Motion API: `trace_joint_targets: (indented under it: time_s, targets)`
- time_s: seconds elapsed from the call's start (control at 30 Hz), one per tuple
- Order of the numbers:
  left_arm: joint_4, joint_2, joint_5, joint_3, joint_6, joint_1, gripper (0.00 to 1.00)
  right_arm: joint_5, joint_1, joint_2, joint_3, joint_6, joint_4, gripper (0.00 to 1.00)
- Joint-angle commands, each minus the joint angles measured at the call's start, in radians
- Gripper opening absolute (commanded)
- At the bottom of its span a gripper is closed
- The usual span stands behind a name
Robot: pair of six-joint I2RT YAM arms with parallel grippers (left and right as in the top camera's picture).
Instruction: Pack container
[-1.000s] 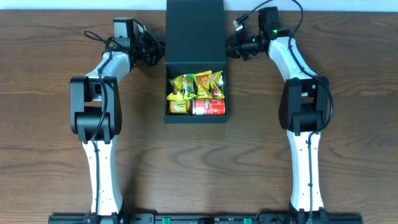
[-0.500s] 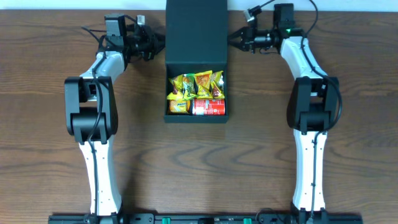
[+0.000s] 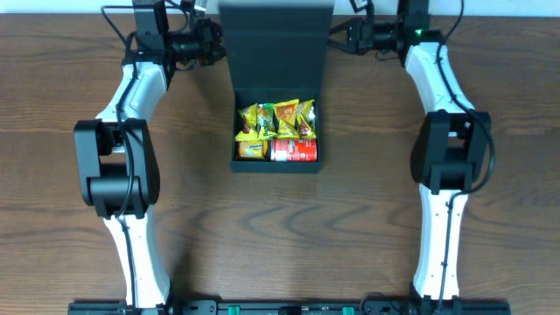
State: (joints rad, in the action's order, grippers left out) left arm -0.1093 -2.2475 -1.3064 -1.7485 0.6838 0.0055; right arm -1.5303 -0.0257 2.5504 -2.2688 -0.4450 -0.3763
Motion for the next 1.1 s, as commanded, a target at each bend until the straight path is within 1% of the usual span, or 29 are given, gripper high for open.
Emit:
trace_joint_targets:
  time_s: [0.0,0.1,0.2,0.33,0.4,0.47,0.5,0.6,0.63,0.7,0.77,0.8,0.83,0.9,0.97,1.03,1.07]
  targets:
    - [0.000,0.050,-0.080,-0.005,-0.034,0.002,0.06,-0.030,-0.013,-0.090,-0.007,-0.008,-0.002,0.02]
    - [0.001,0.056,-0.145,-0.005,-0.034,0.002,0.06,-0.030,-0.022,-0.131,-0.007,-0.023,-0.002,0.02]
    - [0.000,0.058,-0.162,-0.005,-0.033,0.002,0.06,-0.030,-0.029,-0.158,-0.007,-0.022,0.000,0.02]
    - [-0.002,0.058,-0.124,-0.005,-0.019,0.002,0.06,-0.030,-0.034,-0.178,-0.007,-0.039,0.044,0.02]
    - [-0.021,0.058,-0.075,-0.005,0.008,0.002,0.06,-0.013,-0.034,-0.181,-0.007,-0.083,0.114,0.02]
    - [-0.047,0.058,0.011,-0.005,0.036,0.002,0.06,0.069,-0.033,-0.181,-0.007,-0.119,0.159,0.02]
    - [-0.047,0.058,0.100,-0.005,0.048,0.003,0.06,0.146,-0.032,-0.181,-0.007,-0.119,0.163,0.02]
    - [-0.018,0.058,0.359,-0.005,0.068,0.011,0.06,0.467,-0.026,-0.181,-0.007,-0.119,0.103,0.02]
    - [-0.001,0.058,0.455,-0.005,0.085,0.013,0.06,0.598,-0.028,-0.181,-0.007,-0.125,0.069,0.02]
    - [0.071,0.058,0.717,-0.005,0.117,0.014,0.06,0.981,-0.041,-0.181,-0.007,-0.138,-0.014,0.02]
    - [0.114,0.058,0.869,-0.005,0.124,0.014,0.06,1.212,-0.059,-0.181,-0.007,-0.131,-0.055,0.02]
    - [0.120,0.058,0.909,-0.005,0.124,0.014,0.06,1.282,-0.069,-0.181,-0.007,-0.102,-0.061,0.02]
    - [0.118,0.058,0.921,-0.005,0.123,0.014,0.06,1.308,-0.077,-0.182,-0.007,-0.058,-0.059,0.02]
    - [0.123,0.066,0.847,-0.028,0.077,0.014,0.06,1.310,-0.091,-0.198,-0.009,0.051,-0.072,0.02]
    - [0.170,0.100,0.817,-0.041,0.035,0.004,0.06,1.310,-0.098,-0.235,-0.009,0.103,-0.133,0.02]
    - [0.237,0.154,0.874,-0.041,-0.048,-0.009,0.06,1.310,-0.099,-0.278,-0.009,0.154,-0.187,0.01]
    - [0.292,0.194,0.941,-0.041,-0.097,-0.020,0.06,1.311,-0.099,-0.309,-0.009,0.183,-0.221,0.02]
